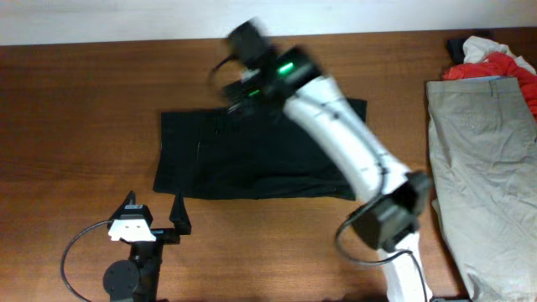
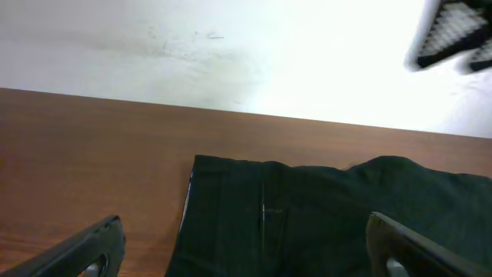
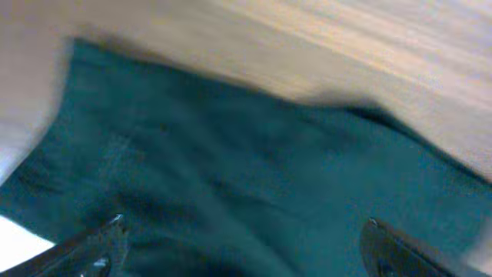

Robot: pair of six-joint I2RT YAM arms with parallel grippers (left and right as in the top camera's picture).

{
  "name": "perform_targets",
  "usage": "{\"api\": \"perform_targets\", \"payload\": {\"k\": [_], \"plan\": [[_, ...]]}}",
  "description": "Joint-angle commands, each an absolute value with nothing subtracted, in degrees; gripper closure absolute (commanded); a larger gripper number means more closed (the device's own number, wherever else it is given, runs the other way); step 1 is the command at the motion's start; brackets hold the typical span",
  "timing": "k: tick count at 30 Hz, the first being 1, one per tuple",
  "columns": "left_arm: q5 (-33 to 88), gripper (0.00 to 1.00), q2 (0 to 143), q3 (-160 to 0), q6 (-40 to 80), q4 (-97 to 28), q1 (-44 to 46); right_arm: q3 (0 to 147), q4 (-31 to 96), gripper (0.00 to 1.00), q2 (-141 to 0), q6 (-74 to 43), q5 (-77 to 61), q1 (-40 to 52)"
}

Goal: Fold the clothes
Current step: 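Grasp the left and right ends of the black trousers with both grippers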

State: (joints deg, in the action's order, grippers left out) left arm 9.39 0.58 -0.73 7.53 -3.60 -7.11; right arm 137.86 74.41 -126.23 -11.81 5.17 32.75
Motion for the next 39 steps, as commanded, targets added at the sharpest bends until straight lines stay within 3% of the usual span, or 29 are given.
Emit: {"api": "perform_targets", "payload": {"k": [1,8,12,14,16,19,22,23,25,27,29,32,34,35,37,38,39], "plan": [[9.61,0.01,0.3,-0.51,7.01,-3.75,-7.35,135.11,81.65,0.02,-125.05,-11.64,6.57,23.94],[9.61,0.01,0.3,-0.51,7.01,-3.75,-7.35,121.64,81.01,0.01,-125.84,-11.9,-6.02,10.04],[9.78,0.01,0.3,-0.51,7.05,-3.31,-7.33,121.64,80.97,0.01,-125.84,-11.86,-6.0,9.26],[14.83,0.01,0.3,-0.54,7.92,-1.39,-7.29,121.64,80.77,0.01,-125.84,-11.88,-6.04,9.37],[24.86,0.01,0.36,-0.58,8.54,9.06,-7.31,121.6,80.75,0.01,-125.84,-11.88,-6.04,9.67],[27.38,0.01,5.28,-6.39,8.51,11.46,-7.31,121.6,79.83,0.01,-125.84,-11.88,-7.97,9.8],[34.89,0.01,22.24,-18.46,2.98,8.97,-7.29,121.6,78.08,0.01,-125.84,-12.05,-10.81,9.78],[36.16,0.01,30.57,-25.3,1.32,3.42,-7.29,121.6,77.97,0.01,-125.84,-12.99,-10.83,9.78],[36.27,0.01,52.75,-47.57,-4.64,-20.75,-7.29,121.6,77.95,0.01,-125.86,-14.0,-10.96,9.78],[36.25,0.01,67.35,-61.58,-6.13,-32.25,-7.31,121.6,78.0,0.01,-125.86,-13.98,-10.98,9.72],[38.72,0.01,79.0,-68.07,-3.38,-34.7,-7.29,121.6,77.97,0.01,-125.86,-14.0,-11.44,9.8],[47.27,0.01,90.91,-68.42,2.55,-28.97,-7.03,121.58,78.3,0.03,-125.86,-14.0,-11.42,9.78],[40.73,0.01,95.59,-68.42,2.59,-30.26,-5.34,121.25,79.61,0.17,-125.86,-14.02,-11.42,9.78],[33.78,0.01,96.6,-68.45,2.57,-31.92,-3.66,120.79,79.7,0.18,-125.86,-14.02,-11.42,9.8],[22.87,0.6,96.64,-68.45,2.59,-33.91,-0.97,119.42,79.2,0.19,-125.86,-14.02,-11.42,9.8],[11.62,0.73,96.64,-68.47,2.57,-34.39,2.35,117.36,78.39,0.19,-125.95,-14.02,-11.42,9.85],[7.77,0.78,96.64,-68.47,2.57,-34.37,3.88,116.07,77.95,0.19,-125.95,-14.02,-11.42,9.91]]}}
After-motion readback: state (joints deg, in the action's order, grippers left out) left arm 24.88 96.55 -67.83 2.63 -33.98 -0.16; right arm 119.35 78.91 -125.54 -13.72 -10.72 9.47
